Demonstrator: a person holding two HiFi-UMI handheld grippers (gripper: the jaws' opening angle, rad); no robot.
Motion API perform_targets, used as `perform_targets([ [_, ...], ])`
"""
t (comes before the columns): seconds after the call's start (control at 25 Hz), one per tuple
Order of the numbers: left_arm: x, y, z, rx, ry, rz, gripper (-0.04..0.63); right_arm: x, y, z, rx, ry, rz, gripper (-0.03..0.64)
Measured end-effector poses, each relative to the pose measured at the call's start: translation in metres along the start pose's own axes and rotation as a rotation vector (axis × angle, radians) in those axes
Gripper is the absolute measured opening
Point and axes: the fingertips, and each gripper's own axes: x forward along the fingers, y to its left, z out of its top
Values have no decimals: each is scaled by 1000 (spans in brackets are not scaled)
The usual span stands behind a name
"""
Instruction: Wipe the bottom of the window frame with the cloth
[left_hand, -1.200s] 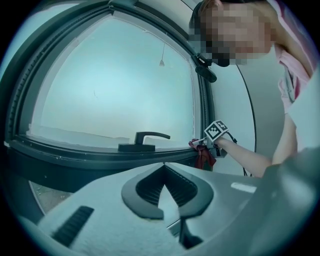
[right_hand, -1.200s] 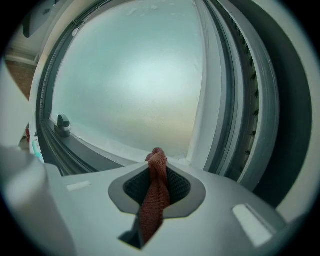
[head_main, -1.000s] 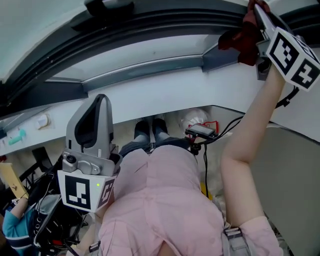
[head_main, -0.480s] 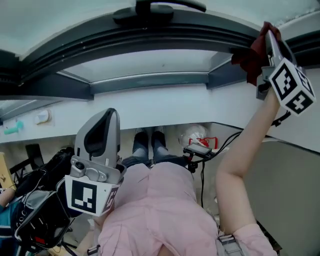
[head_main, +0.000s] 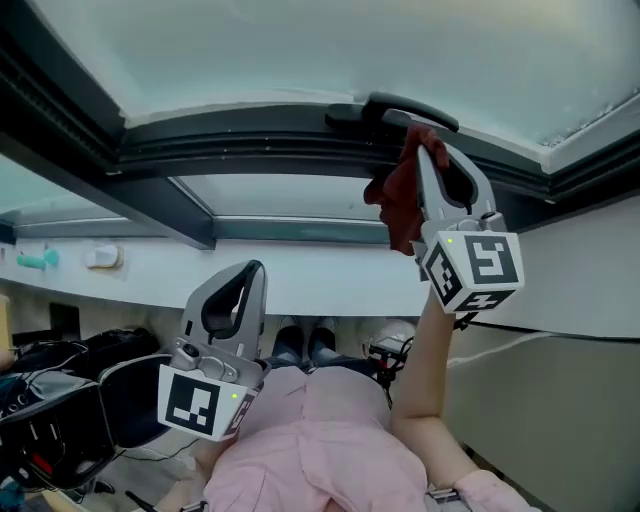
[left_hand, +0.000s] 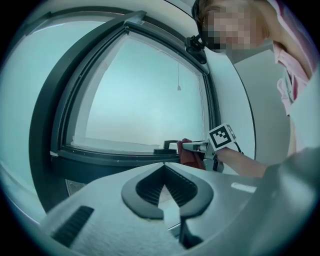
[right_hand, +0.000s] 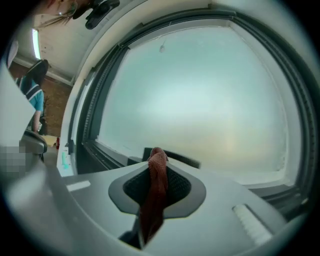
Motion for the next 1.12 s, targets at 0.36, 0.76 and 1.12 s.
perform_targets([
  [0.36, -24, 44, 8, -19, -45, 62, -2, 44, 45, -22, -143, 134, -11, 51],
  [0.76, -18, 52, 11, -26, -61, 9, -2, 45, 46, -21, -138, 133, -60, 51],
  [1.12, -16, 44, 10, -27, -58, 12, -2, 41, 42, -24, -136, 129, -23, 51],
])
